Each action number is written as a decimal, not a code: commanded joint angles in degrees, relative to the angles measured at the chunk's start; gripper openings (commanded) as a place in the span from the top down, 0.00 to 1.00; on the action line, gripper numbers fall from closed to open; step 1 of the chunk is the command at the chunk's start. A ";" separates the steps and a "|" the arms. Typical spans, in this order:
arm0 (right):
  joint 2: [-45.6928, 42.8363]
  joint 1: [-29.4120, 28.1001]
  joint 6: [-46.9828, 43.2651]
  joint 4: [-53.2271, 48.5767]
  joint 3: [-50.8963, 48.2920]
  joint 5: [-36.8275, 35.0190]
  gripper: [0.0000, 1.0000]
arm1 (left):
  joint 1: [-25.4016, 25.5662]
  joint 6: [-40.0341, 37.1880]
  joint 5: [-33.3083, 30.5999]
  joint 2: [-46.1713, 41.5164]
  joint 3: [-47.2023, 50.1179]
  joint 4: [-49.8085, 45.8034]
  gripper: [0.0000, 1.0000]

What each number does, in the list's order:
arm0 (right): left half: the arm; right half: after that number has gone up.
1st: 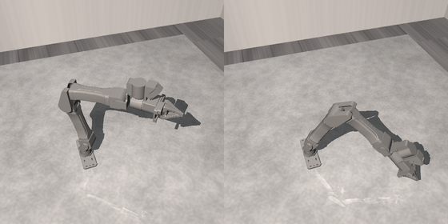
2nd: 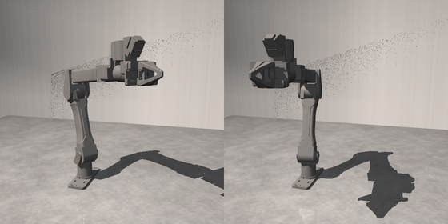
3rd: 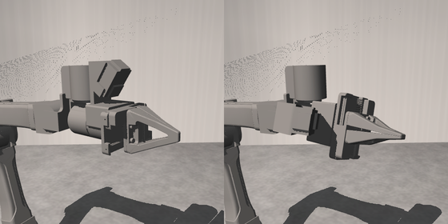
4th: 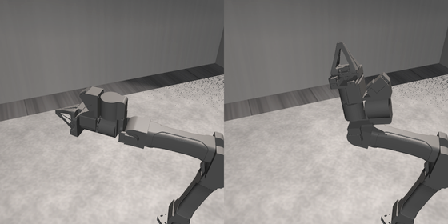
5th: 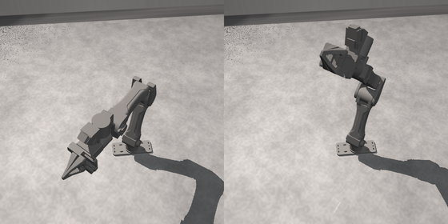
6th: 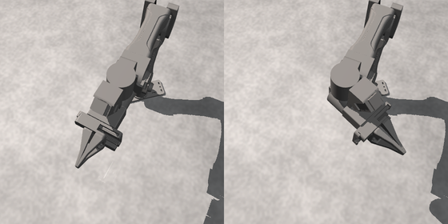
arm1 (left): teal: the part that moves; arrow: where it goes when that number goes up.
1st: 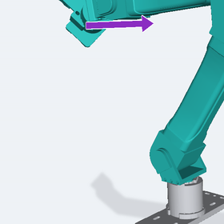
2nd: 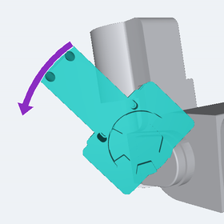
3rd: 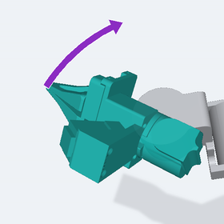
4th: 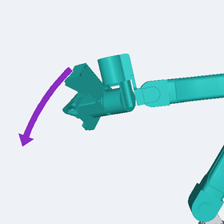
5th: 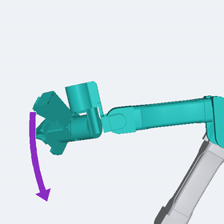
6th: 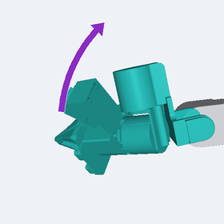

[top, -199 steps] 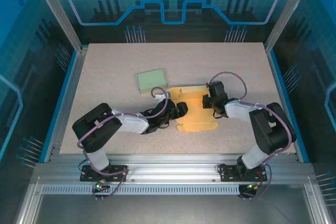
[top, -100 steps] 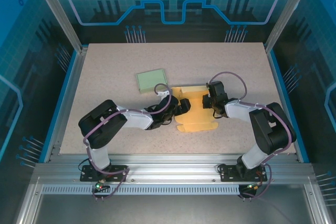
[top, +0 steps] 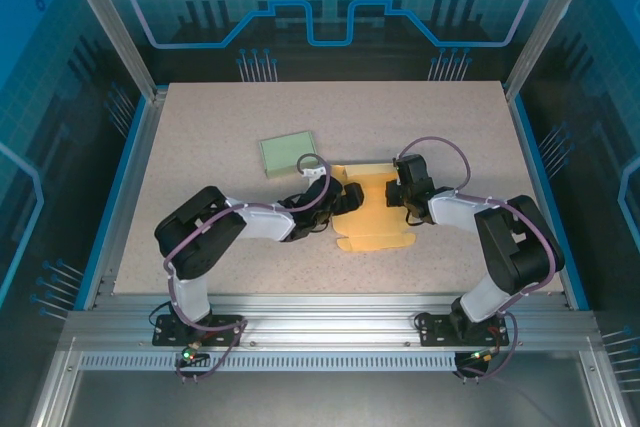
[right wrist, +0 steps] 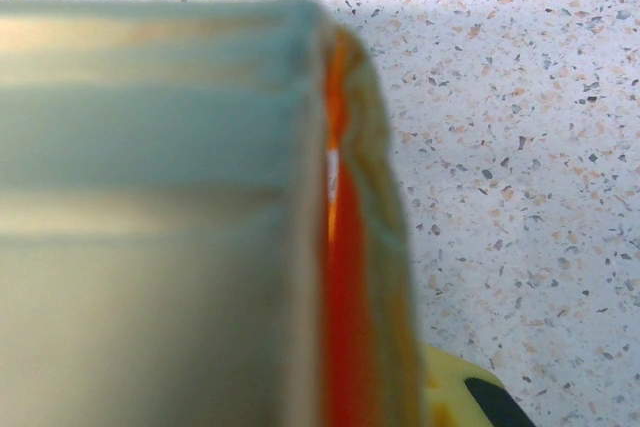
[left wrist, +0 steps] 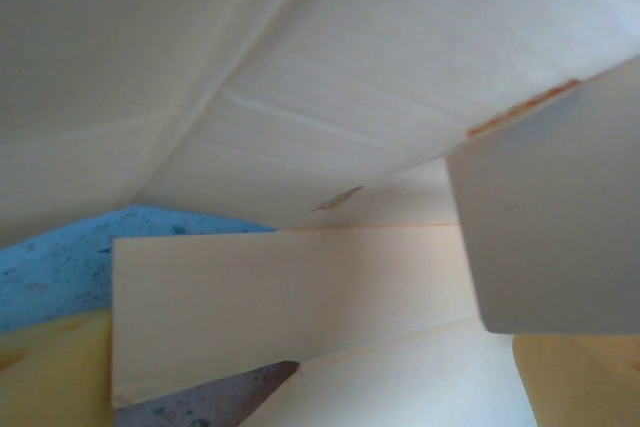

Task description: Fold the paper box

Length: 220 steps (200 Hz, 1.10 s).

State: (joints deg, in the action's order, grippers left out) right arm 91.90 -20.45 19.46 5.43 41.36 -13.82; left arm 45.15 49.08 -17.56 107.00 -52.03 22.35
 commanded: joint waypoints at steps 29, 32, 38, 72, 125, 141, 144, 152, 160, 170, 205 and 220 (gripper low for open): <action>-0.05 0.21 0.31 0.63 0.65 0.80 1.00 | 0.73 -6.89 2.53 -1.58 -0.62 5.90 0.12; -0.05 0.16 0.29 0.63 0.65 0.82 1.00 | 0.76 -7.16 2.60 -1.68 -0.64 6.09 0.12; -0.05 0.16 0.31 0.70 0.67 0.82 1.00 | 0.90 -7.56 2.74 -1.79 -0.62 6.30 0.13; -0.01 0.20 0.22 0.63 0.73 0.89 1.00 | 0.83 -8.55 3.97 -0.23 -2.10 7.45 0.17; 0.12 0.14 0.27 0.36 0.89 0.90 1.00 | 0.82 -8.21 7.09 4.97 -6.55 9.66 0.20; 0.21 0.16 0.22 0.28 0.98 0.97 1.00 | 0.77 -7.66 6.78 6.17 -7.17 9.91 0.21; 0.21 0.17 0.22 0.23 1.00 0.99 1.00 | 0.78 -7.64 6.68 6.34 -7.13 10.08 0.21; 0.28 0.19 0.22 0.19 0.98 0.99 1.00 | 0.65 -7.43 6.27 6.63 -6.99 10.41 0.21; 0.29 0.19 0.22 0.11 1.07 0.99 1.00 | 0.58 -7.33 5.92 6.73 -6.71 10.73 0.21; 0.30 0.15 0.22 0.12 1.08 0.98 1.00 | 0.56 -7.42 5.62 6.50 -6.01 11.11 0.20; 0.39 0.18 0.22 0.01 1.19 0.99 1.00 | 0.47 -7.69 5.95 2.67 -1.90 12.48 0.19; 0.39 0.15 0.22 0.02 1.19 0.99 1.00 | 0.56 -7.76 6.57 -0.23 0.10 11.95 0.18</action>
State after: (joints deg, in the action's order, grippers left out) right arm 91.94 -20.45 19.44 4.95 41.36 -13.85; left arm 45.65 41.85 -12.12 111.85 -55.00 33.50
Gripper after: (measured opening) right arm 0.104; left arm 0.812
